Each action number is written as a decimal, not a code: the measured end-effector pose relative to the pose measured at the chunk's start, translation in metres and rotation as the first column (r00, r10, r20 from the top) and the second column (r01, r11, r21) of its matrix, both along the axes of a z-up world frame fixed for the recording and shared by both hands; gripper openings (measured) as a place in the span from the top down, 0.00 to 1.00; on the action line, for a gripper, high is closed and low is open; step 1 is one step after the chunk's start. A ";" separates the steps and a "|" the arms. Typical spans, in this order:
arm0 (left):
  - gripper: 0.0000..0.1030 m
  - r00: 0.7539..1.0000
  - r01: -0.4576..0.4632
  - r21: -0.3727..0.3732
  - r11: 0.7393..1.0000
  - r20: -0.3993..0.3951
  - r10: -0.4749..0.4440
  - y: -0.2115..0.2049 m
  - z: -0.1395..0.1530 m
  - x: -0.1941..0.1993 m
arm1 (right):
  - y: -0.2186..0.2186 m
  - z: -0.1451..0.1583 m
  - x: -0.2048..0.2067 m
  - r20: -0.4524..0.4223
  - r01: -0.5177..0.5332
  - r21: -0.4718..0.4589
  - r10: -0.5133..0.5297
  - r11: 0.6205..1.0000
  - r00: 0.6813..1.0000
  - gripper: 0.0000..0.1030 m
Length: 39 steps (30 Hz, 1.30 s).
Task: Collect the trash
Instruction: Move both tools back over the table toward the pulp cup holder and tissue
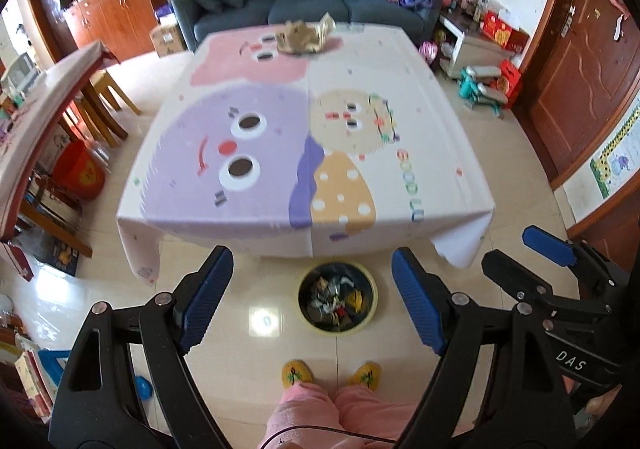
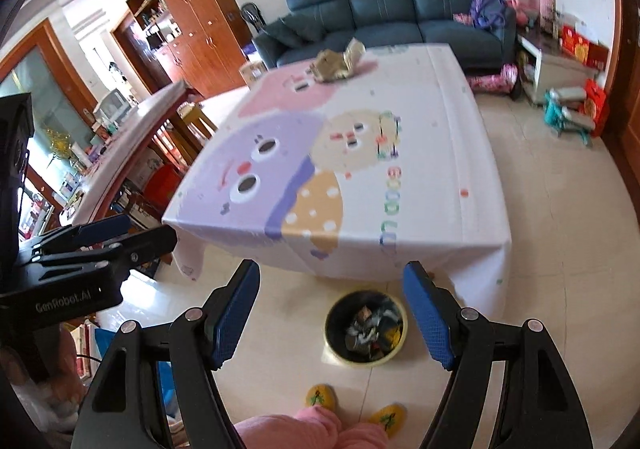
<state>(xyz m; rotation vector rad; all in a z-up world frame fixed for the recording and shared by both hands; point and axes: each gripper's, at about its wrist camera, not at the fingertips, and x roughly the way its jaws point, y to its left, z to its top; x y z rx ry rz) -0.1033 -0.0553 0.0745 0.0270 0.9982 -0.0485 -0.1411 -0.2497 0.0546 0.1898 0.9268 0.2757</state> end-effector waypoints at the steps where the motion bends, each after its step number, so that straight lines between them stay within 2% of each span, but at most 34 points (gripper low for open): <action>1: 0.23 1.000 0.000 0.003 1.000 0.022 0.000 0.001 0.007 0.000 | 0.000 0.006 0.000 0.017 0.000 -0.003 0.000 1.000 1.000 0.27; 6: 0.23 0.997 -0.004 0.005 1.000 0.079 0.003 0.003 0.033 0.007 | 0.001 0.037 0.006 0.102 -0.013 -0.021 0.016 1.000 0.995 0.27; 12: 0.23 0.991 -0.017 0.013 1.000 0.131 0.015 0.007 0.060 0.020 | 0.003 0.058 0.025 0.134 -0.029 -0.021 0.032 0.999 0.990 0.27; 19: 0.23 0.986 0.009 0.034 0.999 0.167 -0.015 0.019 0.067 0.074 | 0.006 0.071 0.075 0.166 -0.002 -0.034 0.008 0.999 0.986 0.27; 23: 0.23 0.990 0.022 -0.014 1.000 0.143 -0.020 0.036 0.056 0.134 | 0.014 0.070 0.126 0.162 0.019 -0.052 -0.010 0.998 0.987 0.27; 29: 0.23 0.993 0.088 -0.068 0.994 0.084 -0.083 0.071 0.037 0.260 | 0.035 0.064 0.223 0.136 0.088 -0.084 -0.076 0.993 0.988 0.27; 35: 0.23 0.985 0.173 -0.093 0.980 0.018 -0.172 0.098 0.015 0.394 | 0.054 0.048 0.347 0.055 0.210 -0.055 -0.207 0.976 0.977 0.28; 39: 0.23 0.971 0.234 -0.083 0.969 -0.019 -0.237 0.106 -0.016 0.485 | 0.068 0.020 0.437 0.002 0.252 -0.049 -0.252 0.967 0.968 0.32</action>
